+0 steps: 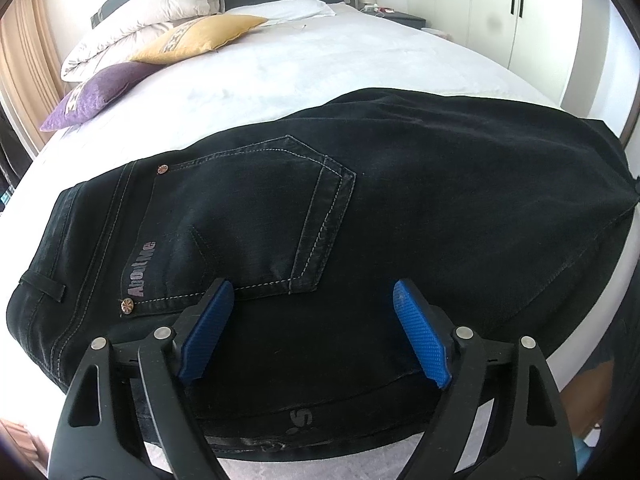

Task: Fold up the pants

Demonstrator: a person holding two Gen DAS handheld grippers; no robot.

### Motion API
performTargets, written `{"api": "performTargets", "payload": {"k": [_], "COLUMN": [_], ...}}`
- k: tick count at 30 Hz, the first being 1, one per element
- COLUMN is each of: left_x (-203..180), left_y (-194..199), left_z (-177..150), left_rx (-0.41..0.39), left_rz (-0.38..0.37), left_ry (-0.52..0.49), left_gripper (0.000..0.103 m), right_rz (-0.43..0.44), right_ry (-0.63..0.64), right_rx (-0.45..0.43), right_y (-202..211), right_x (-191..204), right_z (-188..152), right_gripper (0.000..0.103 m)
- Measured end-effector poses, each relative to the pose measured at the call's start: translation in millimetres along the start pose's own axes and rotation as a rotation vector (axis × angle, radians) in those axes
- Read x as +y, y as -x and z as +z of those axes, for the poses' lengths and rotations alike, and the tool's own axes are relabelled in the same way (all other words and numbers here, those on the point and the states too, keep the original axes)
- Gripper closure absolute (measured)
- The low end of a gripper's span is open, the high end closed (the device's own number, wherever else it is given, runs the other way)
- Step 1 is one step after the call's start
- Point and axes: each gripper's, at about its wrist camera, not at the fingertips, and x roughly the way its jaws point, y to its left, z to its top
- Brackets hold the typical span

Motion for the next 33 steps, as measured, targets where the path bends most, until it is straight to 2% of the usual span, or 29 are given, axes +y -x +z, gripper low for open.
{"api": "performTargets", "payload": {"k": [2,5,7,9,12,13,14,15,17,19,21,25,27,28,30,33], "left_x": [0,-1,-1,-2,-2,-2,-2,-2,-2,-2,-2,-2,-2,-2,-1,-1], "left_y": [0,-1,-1,-1,-1,-1,-2,-2,-2,-3,-3,-5,-6,-6,-6,-6], "left_z": [0,0,0,0,0,0,1,1,1,2,3,5,5,5,6,6], "left_rx": [-0.001,-0.003,-0.002,-0.002,0.002,0.003,0.004,0.005,0.007,0.010,0.012,0.018,0.021,0.021,0.022,0.021], "left_rz": [-0.001,0.004,0.002,0.002,0.003,0.004,0.004,0.005,0.008,0.009,0.010,0.015,0.015,0.014,0.013,0.012], "left_ry": [0.002,0.002,0.002,0.000,0.000,0.000,0.000,0.000,0.000,0.001,0.002,-0.003,-0.005,-0.005,-0.006,-0.004], "left_gripper": [0.021,0.021,0.021,0.021,0.021,0.021,0.021,0.020,0.020,0.020,0.019,0.017,0.017,0.017,0.016,0.015], "right_rz": [-0.034,-0.075,-0.106,-0.170,-0.199,-0.181,-0.146,-0.116,-0.013,0.055,0.116,0.123,0.103,0.128,0.140,0.110], "right_ry": [0.048,0.031,0.028,0.042,0.034,0.033,0.037,0.044,0.072,0.095,0.084,0.031,0.012,0.012,0.078,0.171], "right_rx": [0.050,0.161,0.183,0.204,0.180,0.137,0.093,0.062,0.024,0.037,0.093,0.238,0.284,0.296,0.298,0.236], "right_y": [-1,-9,-3,4,25,34,41,44,42,27,5,-51,-70,-73,-76,-67], "right_x": [5,-6,-8,-11,-16,-14,-10,-8,1,9,12,1,-4,-5,4,20], "right_z": [3,-1,0,2,16,27,41,52,77,102,119,132,131,131,127,128], "right_gripper": [0.097,0.092,0.086,0.086,0.085,0.084,0.074,0.059,0.047,0.044,0.041,0.041,0.042,0.045,0.086,0.093]}}
